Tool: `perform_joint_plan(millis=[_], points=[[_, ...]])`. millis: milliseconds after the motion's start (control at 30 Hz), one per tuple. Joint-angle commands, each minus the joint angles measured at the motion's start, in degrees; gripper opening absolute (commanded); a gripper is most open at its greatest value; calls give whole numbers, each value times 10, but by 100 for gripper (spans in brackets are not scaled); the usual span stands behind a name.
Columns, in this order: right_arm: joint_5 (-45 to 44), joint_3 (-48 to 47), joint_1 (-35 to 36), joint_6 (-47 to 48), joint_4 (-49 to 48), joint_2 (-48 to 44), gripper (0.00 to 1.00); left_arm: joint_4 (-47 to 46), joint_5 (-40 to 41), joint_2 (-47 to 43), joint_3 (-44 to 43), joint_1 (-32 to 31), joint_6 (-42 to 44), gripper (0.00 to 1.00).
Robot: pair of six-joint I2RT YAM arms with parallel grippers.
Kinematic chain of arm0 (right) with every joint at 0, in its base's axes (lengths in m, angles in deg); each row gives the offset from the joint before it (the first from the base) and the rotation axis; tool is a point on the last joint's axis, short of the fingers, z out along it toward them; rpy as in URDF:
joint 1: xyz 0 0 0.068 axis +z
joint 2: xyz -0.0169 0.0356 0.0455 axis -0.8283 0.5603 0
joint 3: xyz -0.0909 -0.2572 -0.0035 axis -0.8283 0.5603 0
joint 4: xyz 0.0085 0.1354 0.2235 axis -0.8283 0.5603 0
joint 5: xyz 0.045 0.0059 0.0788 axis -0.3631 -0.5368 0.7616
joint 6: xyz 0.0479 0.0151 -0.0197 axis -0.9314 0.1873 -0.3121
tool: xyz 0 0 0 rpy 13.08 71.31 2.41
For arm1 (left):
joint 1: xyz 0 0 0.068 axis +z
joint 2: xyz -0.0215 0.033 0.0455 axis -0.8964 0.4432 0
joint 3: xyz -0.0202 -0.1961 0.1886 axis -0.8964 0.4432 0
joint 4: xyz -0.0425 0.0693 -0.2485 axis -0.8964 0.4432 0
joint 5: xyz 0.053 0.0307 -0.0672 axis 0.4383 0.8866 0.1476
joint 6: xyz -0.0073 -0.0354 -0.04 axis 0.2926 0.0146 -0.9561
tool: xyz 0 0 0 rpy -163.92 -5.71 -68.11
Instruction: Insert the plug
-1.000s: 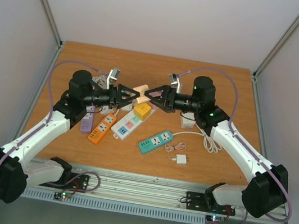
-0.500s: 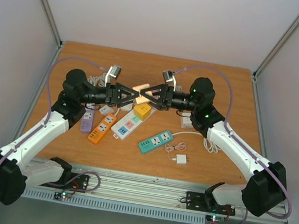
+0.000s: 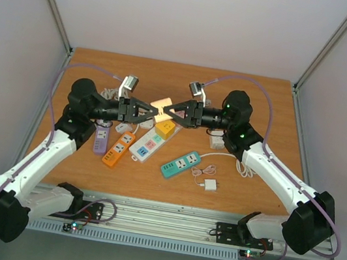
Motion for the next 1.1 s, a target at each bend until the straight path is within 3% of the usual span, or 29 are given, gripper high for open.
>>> perform_joint_plan(millis=[0, 100, 200, 300, 467, 733, 1067], points=[[2, -17, 0, 46, 41, 2, 43, 66, 16, -14, -22, 7, 43, 69], [-35, -27, 1, 113, 124, 1, 42, 252, 98, -27, -55, 10, 147, 85], [-85, -34, 0, 188, 207, 0, 41, 417, 260, -47, -91, 9, 247, 93], [-152, -43, 10, 277, 286, 9, 41, 499, 433, -73, -96, 10, 308, 97], [-337, -83, 73, 433, 428, 60, 40, 565, 613, -121, -99, 10, 341, 99], [-486, -106, 145, 540, 450, 153, 40, 590, 745, -186, -106, 10, 398, 100], [-515, -145, 157, 624, 434, 238, 39, 585, 791, -209, -83, 10, 460, 99]])
